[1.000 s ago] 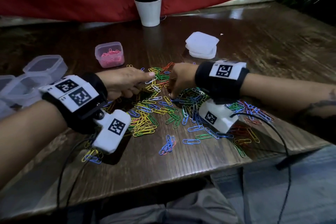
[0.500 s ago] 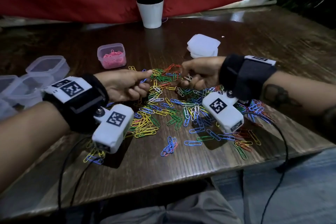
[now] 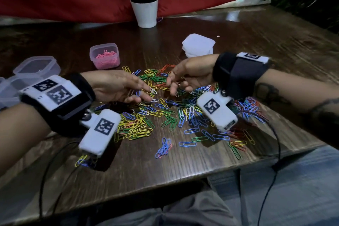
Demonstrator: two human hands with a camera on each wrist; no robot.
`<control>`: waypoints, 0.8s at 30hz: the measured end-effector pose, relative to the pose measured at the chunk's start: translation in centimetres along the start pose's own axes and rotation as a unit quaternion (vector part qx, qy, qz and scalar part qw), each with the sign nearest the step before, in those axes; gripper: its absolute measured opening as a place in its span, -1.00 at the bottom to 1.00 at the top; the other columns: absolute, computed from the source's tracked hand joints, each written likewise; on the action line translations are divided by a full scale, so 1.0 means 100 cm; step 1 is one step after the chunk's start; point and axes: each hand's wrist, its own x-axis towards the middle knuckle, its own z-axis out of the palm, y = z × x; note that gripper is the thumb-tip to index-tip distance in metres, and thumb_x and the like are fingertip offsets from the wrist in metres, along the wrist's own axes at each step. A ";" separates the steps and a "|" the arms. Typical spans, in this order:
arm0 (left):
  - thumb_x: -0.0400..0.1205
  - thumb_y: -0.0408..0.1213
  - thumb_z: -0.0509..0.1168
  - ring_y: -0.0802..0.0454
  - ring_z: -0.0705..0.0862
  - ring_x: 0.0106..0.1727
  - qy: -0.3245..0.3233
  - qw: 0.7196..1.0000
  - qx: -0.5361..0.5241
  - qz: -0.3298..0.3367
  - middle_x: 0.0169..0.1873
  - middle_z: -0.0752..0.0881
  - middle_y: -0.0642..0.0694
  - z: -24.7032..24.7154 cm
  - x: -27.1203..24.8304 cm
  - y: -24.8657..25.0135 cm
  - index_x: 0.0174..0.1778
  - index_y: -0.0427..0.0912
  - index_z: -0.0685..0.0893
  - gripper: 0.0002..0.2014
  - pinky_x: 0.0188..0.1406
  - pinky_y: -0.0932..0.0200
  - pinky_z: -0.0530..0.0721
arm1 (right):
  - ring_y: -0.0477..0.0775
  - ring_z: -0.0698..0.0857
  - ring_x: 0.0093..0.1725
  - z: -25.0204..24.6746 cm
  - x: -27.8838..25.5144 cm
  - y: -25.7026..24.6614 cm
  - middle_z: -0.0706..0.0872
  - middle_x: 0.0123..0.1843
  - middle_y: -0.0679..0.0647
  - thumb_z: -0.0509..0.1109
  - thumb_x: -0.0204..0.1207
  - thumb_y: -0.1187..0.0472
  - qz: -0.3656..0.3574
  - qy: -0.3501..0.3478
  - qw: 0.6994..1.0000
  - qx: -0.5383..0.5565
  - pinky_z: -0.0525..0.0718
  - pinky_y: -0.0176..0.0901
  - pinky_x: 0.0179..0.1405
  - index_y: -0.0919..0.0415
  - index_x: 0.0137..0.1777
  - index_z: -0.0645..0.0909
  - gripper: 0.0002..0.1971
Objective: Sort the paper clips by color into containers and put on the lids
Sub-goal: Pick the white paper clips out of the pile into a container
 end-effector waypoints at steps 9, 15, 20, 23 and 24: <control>0.68 -0.43 0.10 0.26 0.37 -0.66 0.080 0.979 0.182 0.045 -0.30 0.72 -0.13 -0.004 0.000 0.005 -0.07 -0.35 0.67 -0.77 -0.74 0.47 0.21 | -0.18 0.15 -0.77 -0.008 0.005 -0.004 0.24 -0.70 -0.11 0.08 0.69 -0.04 0.016 0.120 0.989 -0.082 0.12 -0.45 -0.82 0.11 -0.43 0.28 -0.56; 0.63 -0.59 -0.02 0.28 0.43 -0.70 0.129 0.947 0.265 0.129 -0.12 0.70 -0.22 0.000 0.011 0.010 0.03 -0.29 0.60 -0.70 -0.71 0.42 0.31 | -0.11 0.28 -0.64 -0.010 0.001 0.005 0.37 -0.49 0.00 0.16 0.67 0.26 -0.001 0.178 0.959 -0.219 0.28 -0.42 -0.73 0.23 -0.28 0.56 -0.72; 0.66 -0.47 0.00 0.00 0.50 -0.16 0.152 0.862 0.464 0.139 -0.14 0.61 -0.10 0.016 0.024 0.021 0.08 -0.27 0.64 -0.70 -0.28 0.28 0.36 | -0.09 0.43 -0.42 0.010 0.008 -0.001 0.47 -0.39 -0.03 0.48 0.45 0.04 -0.009 0.206 0.909 -0.362 0.32 -0.28 -0.55 0.18 -0.31 0.49 -0.72; 0.68 -0.34 0.03 -0.10 0.53 -0.05 0.128 0.826 0.528 0.150 -0.08 0.62 -0.17 0.019 0.029 0.019 0.09 -0.26 0.58 -0.77 -0.09 0.16 0.44 | 0.05 0.52 -0.29 0.019 0.018 -0.005 0.54 -0.35 0.07 0.55 0.36 0.02 0.002 0.206 0.862 -0.464 0.33 -0.28 -0.56 0.26 -0.32 0.52 -0.66; 0.68 -0.27 0.08 -0.11 0.52 -0.07 0.116 0.806 0.562 0.142 -0.10 0.60 -0.15 0.019 0.029 0.018 0.12 -0.23 0.56 -0.79 -0.09 0.13 0.45 | 0.06 0.53 -0.22 0.021 0.020 -0.006 0.57 -0.26 0.10 0.54 0.37 0.05 0.006 0.203 0.856 -0.475 0.33 -0.30 -0.56 0.30 -0.18 0.60 -0.70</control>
